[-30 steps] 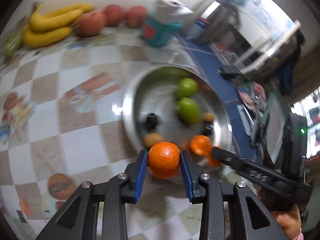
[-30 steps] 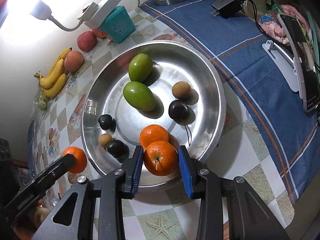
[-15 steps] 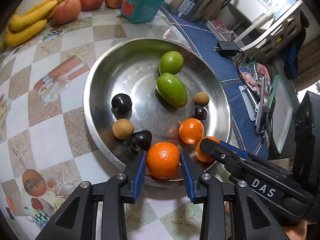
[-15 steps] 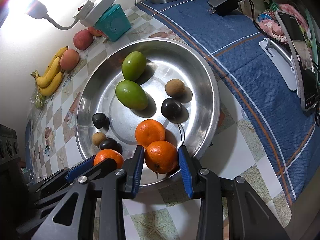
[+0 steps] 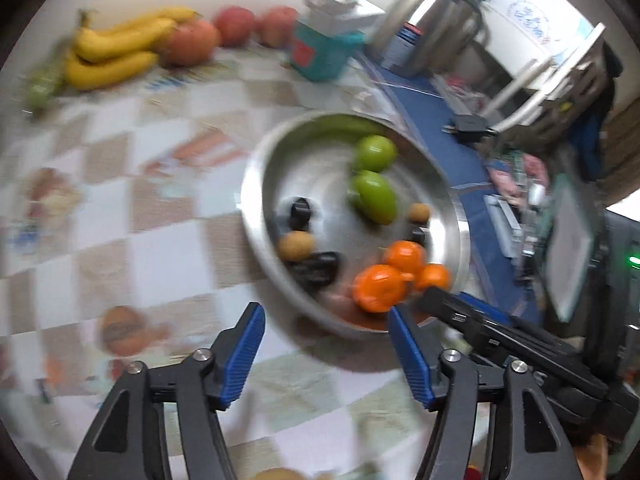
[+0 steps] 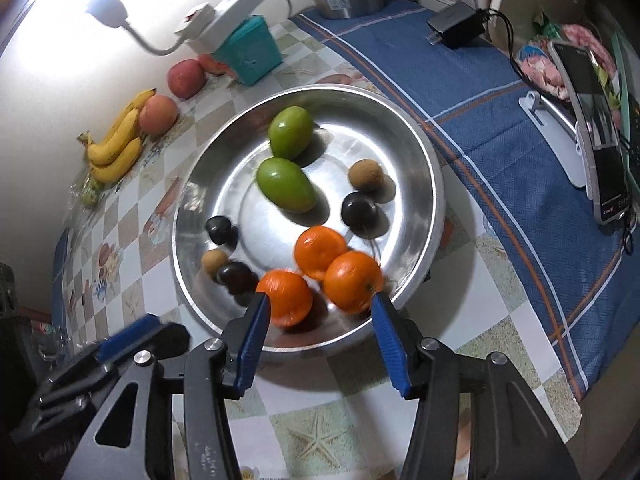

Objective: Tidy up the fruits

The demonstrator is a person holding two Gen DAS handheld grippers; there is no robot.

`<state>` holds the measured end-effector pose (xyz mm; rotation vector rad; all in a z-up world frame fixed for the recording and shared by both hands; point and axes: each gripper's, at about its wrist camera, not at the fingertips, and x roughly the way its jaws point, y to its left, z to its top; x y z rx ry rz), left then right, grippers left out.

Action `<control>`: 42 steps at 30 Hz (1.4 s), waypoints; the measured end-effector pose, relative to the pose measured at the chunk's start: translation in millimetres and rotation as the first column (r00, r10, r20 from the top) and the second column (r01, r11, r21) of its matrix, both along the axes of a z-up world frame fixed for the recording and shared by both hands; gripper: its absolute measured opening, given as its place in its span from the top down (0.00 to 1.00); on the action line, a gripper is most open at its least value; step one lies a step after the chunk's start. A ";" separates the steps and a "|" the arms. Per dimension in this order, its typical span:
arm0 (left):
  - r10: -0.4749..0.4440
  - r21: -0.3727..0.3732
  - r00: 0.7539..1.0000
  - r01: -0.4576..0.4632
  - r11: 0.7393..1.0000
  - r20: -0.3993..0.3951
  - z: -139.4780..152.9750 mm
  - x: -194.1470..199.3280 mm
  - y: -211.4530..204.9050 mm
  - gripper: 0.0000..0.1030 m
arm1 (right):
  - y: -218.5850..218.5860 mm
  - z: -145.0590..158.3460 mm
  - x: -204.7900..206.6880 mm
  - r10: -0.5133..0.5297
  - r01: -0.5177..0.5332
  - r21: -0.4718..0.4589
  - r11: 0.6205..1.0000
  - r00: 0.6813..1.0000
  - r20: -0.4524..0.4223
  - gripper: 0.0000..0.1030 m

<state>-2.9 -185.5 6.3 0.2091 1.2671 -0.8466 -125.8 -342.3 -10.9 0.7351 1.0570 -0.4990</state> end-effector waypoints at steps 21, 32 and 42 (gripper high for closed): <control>0.272 0.308 0.904 -0.375 0.874 0.329 13.6 -27.3 102.2 0.29 | 74.0 2.8 -12.1 0.199 -0.200 -0.158 0.967 0.980 -0.024 0.08; 0.279 0.339 0.903 -0.388 0.857 0.328 8.9 -34.6 112.0 0.25 | 82.0 5.9 -11.7 0.216 -0.218 -0.187 0.958 0.976 -0.029 0.08; 0.259 0.343 0.911 -0.367 0.864 0.321 8.6 -36.3 109.5 0.25 | 84.3 5.1 -9.7 0.222 -0.226 -0.193 0.955 0.974 -0.043 0.08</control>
